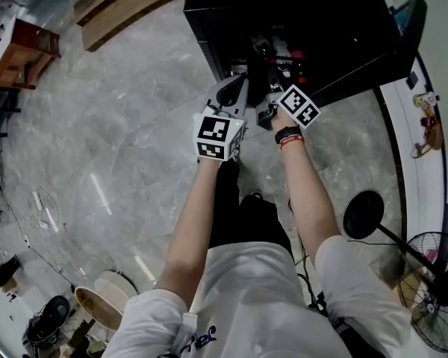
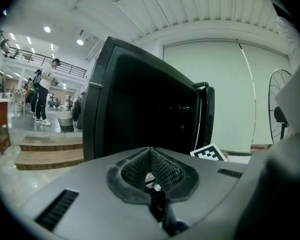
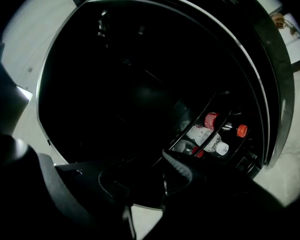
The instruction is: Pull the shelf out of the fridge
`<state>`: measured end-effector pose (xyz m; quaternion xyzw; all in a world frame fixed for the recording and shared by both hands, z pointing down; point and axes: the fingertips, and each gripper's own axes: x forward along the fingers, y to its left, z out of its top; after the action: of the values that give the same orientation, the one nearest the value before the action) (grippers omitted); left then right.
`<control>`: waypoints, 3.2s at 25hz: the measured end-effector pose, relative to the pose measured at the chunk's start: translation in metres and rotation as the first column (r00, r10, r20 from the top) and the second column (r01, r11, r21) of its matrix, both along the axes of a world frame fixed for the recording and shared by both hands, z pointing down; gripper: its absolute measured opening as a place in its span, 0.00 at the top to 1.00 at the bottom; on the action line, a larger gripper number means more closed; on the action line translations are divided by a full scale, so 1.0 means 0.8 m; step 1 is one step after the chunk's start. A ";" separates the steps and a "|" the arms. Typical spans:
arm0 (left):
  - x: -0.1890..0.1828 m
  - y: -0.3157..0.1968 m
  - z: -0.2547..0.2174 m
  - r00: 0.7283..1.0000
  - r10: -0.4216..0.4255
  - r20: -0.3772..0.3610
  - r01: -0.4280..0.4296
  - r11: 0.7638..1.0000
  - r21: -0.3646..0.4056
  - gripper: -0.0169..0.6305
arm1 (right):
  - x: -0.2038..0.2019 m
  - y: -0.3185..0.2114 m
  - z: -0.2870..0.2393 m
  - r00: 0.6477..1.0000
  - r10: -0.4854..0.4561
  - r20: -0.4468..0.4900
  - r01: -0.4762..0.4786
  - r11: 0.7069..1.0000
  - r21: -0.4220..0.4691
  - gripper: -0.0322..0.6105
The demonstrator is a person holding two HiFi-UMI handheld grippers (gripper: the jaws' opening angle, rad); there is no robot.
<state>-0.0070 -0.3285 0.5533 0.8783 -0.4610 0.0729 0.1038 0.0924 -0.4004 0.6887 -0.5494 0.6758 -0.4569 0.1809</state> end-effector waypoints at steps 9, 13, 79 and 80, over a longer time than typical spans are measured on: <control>0.015 -0.020 0.034 1.000 0.002 -0.025 -0.002 1.000 -0.023 0.94 | 0.024 -0.039 0.054 0.960 0.122 0.251 -0.113 0.992 -0.050 0.66; 0.012 -0.027 0.040 0.999 -0.014 -0.039 0.013 1.000 -0.022 0.94 | 0.020 -0.053 0.065 0.954 0.121 0.274 -0.115 0.993 -0.037 0.64; -0.013 -0.041 0.035 0.998 -0.011 -0.060 0.010 1.000 -0.029 0.94 | 0.014 -0.132 0.080 0.745 0.289 0.601 -0.359 0.933 -0.003 0.91; -0.013 -0.040 0.033 0.998 -0.011 -0.057 0.010 1.000 -0.026 0.94 | 0.014 -0.129 0.080 0.745 0.289 0.601 -0.359 0.933 -0.004 0.91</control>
<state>-0.0171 -0.3602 0.5795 0.8761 -0.4616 0.0532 0.1285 0.1037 -0.5037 0.7526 -0.4772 0.5040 -0.5279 0.4894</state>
